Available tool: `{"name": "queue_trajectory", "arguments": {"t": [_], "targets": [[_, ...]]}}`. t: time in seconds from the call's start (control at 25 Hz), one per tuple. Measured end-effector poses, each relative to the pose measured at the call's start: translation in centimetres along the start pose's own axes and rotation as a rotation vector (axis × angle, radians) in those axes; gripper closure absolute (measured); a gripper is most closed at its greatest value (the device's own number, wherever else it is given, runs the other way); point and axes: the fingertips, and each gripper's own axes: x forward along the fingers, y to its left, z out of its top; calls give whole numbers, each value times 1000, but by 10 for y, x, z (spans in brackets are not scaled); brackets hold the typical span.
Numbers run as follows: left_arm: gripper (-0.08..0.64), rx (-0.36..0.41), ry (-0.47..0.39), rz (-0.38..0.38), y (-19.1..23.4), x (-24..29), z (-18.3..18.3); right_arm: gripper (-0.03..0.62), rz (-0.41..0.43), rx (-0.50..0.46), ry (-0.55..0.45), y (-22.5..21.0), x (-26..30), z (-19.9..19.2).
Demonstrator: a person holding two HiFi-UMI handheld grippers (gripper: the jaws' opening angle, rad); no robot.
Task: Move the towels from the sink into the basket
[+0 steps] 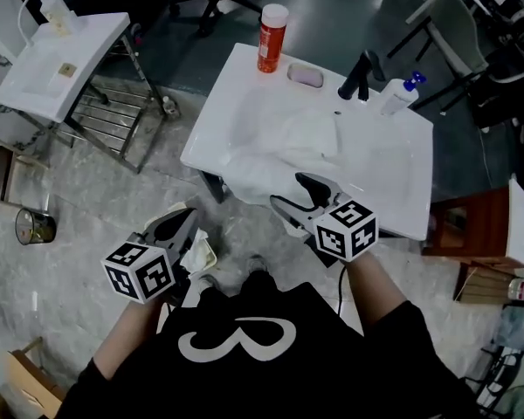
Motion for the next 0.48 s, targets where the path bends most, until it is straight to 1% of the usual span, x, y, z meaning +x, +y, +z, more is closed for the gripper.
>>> {"name": "queue_trajectory", "arguments": {"t": [0.24,0.48], "targets": [[554,9,-36,23,-23,20,14,301,-2,-62,43,-41,-11,3],[554,43,-66,16,-47,41,23,301,47,-105,129,-53,-7,-12]]}}
